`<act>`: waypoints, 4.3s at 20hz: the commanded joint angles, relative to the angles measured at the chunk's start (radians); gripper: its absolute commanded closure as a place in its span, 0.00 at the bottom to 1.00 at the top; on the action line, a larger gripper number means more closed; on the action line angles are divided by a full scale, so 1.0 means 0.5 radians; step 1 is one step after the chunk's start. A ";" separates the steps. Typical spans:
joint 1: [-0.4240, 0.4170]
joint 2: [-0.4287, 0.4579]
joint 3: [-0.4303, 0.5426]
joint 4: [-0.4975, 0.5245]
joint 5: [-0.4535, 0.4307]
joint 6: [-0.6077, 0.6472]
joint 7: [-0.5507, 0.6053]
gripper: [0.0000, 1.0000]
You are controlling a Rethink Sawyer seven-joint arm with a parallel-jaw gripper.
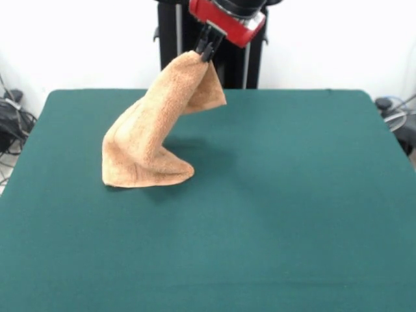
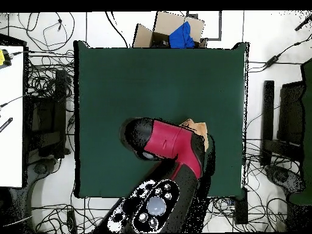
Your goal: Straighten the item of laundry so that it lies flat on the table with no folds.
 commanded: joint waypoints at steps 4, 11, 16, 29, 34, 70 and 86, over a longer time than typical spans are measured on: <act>0.132 -0.084 -0.146 -0.117 0.036 0.437 0.640 1.00; 0.141 -0.203 -0.220 -0.293 0.031 0.884 0.554 1.00; 0.113 -0.242 -0.212 -0.388 0.027 1.085 0.524 1.00; -0.007 -0.270 -0.141 -0.383 -0.052 1.007 0.399 1.00; -0.117 -0.207 -0.036 -0.171 0.004 0.808 0.345 1.00; -0.680 0.000 0.583 -0.217 0.089 1.661 0.225 1.00; -0.583 -0.244 0.577 0.188 0.032 0.201 0.065 1.00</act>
